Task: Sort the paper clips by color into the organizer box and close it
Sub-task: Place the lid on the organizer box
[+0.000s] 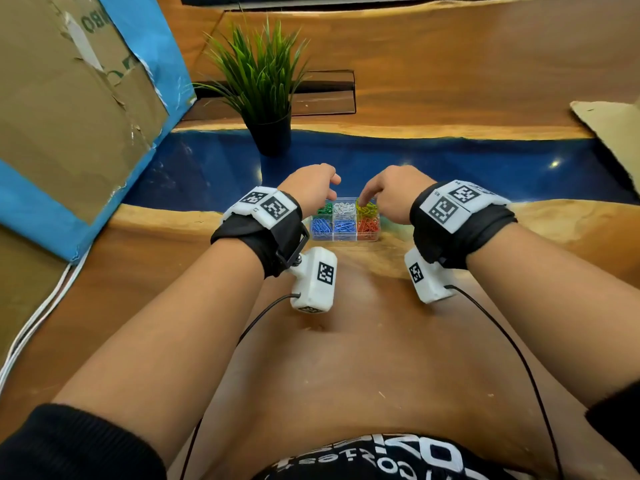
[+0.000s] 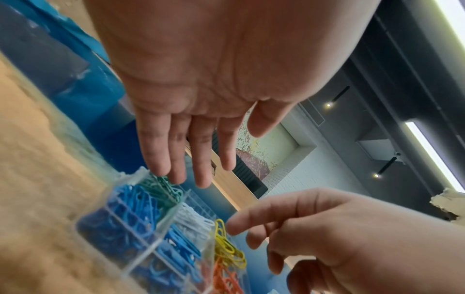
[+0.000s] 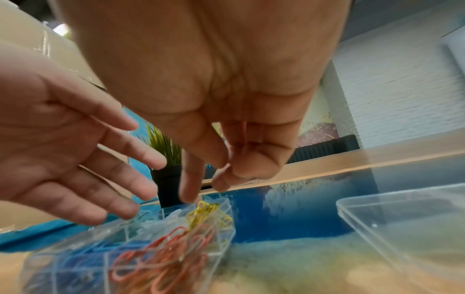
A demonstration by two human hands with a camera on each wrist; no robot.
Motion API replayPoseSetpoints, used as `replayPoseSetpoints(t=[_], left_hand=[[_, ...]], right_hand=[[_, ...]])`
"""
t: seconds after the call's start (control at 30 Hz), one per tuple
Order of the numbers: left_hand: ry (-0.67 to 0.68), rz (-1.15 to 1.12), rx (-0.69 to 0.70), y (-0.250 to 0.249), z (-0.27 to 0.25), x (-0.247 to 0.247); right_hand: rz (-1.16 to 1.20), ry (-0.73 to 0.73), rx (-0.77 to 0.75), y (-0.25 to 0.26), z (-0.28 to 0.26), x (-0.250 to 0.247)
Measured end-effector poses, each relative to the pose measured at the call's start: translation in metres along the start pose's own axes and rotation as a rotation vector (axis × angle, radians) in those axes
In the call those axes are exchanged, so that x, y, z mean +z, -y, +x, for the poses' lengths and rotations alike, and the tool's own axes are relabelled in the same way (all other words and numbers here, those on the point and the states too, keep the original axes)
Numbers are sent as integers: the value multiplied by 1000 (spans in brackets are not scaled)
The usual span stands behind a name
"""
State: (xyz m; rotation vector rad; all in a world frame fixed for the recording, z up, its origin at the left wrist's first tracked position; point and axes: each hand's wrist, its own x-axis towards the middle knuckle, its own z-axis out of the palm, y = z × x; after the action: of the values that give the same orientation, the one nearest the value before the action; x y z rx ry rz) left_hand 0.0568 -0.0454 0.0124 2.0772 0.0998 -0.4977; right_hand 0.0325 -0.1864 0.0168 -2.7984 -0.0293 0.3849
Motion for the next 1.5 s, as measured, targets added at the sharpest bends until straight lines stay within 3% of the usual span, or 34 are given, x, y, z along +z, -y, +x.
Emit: replayPoseSetpoints(t=[0.1, 0.2, 0.3, 0.4, 0.6, 0.7, 0.87, 1.03, 1.23, 1.37, 1.5], left_hand=[[31, 123, 36, -1, -8, -3], [-13, 141, 37, 4, -11, -8], [-64, 259, 153, 17, -14, -17], [-123, 322, 169, 31, -15, -28], [-11, 764, 64, 55, -13, -38], [15, 831, 74, 58, -12, -36], [23, 874, 81, 57, -9, -38], [25, 911, 99, 58, -9, -36], [36, 929, 110, 58, -8, -35], [34, 933, 112, 58, -9, -34], [38, 924, 115, 60, -8, -35]], right_hand=[[-50, 46, 1, -1, 0, 3], [-6, 17, 1, -5, 1, 3], [52, -46, -11, -14, 2, -2], [20, -66, 1, -32, 0, -10], [-331, 137, 148, -77, -10, -16], [-411, 184, 198, -91, -12, -11], [-355, 139, 212, -100, -15, -5], [-334, 114, 161, -88, -14, -12], [-134, 77, -78, -27, -2, -12], [-215, 107, -165, 8, 7, -1], [-299, 134, -159, 17, 14, 8]])
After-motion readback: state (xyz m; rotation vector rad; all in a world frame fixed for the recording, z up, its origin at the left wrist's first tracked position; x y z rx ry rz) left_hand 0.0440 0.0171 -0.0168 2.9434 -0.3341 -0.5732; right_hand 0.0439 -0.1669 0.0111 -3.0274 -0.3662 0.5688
